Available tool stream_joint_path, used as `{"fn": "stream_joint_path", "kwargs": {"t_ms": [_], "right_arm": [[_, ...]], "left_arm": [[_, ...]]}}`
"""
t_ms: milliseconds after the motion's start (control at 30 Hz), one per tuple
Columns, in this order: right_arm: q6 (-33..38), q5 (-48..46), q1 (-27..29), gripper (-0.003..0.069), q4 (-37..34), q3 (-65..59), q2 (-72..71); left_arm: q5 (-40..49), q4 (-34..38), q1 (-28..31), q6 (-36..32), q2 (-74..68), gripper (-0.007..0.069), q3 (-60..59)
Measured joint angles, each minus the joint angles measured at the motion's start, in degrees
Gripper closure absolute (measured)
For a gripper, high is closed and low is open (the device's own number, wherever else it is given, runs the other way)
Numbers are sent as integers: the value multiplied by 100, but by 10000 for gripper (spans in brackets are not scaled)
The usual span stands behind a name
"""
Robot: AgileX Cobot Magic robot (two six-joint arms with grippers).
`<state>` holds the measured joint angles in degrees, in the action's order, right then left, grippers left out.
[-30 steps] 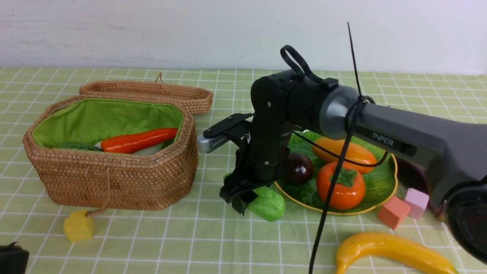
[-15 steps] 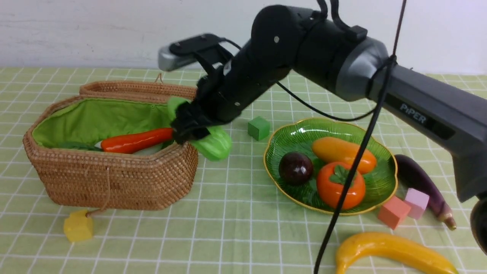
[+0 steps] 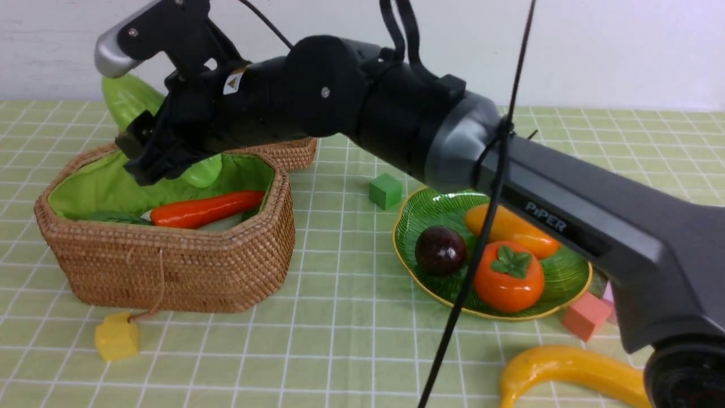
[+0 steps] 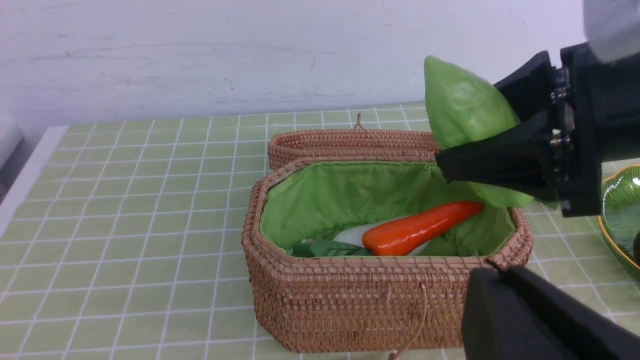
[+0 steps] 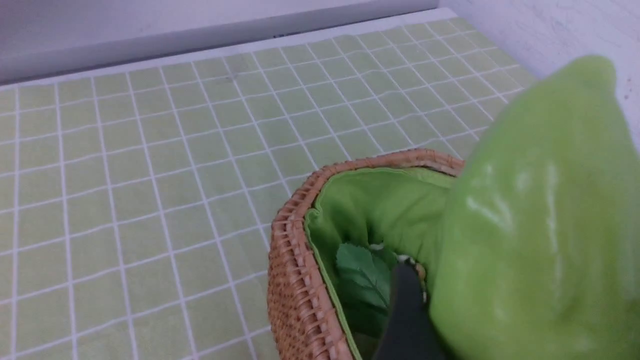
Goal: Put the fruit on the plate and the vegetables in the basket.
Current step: Take a chayote with your right arm and place it on the basket on the left, then use the right arm to grab a banana and put it into the right plate
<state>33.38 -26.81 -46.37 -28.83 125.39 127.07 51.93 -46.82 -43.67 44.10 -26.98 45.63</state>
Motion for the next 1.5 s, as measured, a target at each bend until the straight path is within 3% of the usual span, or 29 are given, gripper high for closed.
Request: {"fn": "stream_joint_path", "kwargs": {"t_ms": [467, 567, 667, 800, 933, 967, 1033, 1100, 1233, 1300, 1400, 1500], "right_arm": [[43, 937, 12, 214, 100, 0, 673], [43, 937, 12, 150, 131, 0, 679], [43, 747, 12, 14, 162, 0, 636], [-168, -29, 37, -3, 418, 0, 316], [-743, -1331, 107, 78, 883, 0, -222], [-1201, -2286, 179, 159, 1181, 0, -644], [-1445, -2825, 225, 214, 1348, 2, -834], [-1828, -3968, 332, 356, 1726, 25, -1145], [-2093, -4423, 438, 640, 2230, -264, -1556], [-2142, -4449, 451, 663, 2361, -452, -1698], [-2337, -4441, 590, 676, 2840, -1495, -2449], [-2227, -4438, 1019, 672, 3050, -3072, -3488]], "left_arm": [[-33, 114, 0, 4, 3, 638, 0], [-81, 185, 0, -1, 3, 638, 0], [-116, 401, 0, -102, 3, 638, 0], [-223, 764, 0, -420, 3, 638, 0], [-447, 1182, 0, -761, 3, 638, 0], [-528, 1530, 0, -1060, 3, 638, 0], [-561, 1755, 0, -1255, 3, 638, 0], [-604, 2369, 0, -1766, 3, 638, 0], [-612, 3726, 0, -2945, 3, 638, 0], [-606, 3961, 0, -3198, 3, 638, 0], [-591, 4801, 0, -4221, -3, 638, 0], [-591, 5351, 0, -4819, -3, 638, 0]]}}
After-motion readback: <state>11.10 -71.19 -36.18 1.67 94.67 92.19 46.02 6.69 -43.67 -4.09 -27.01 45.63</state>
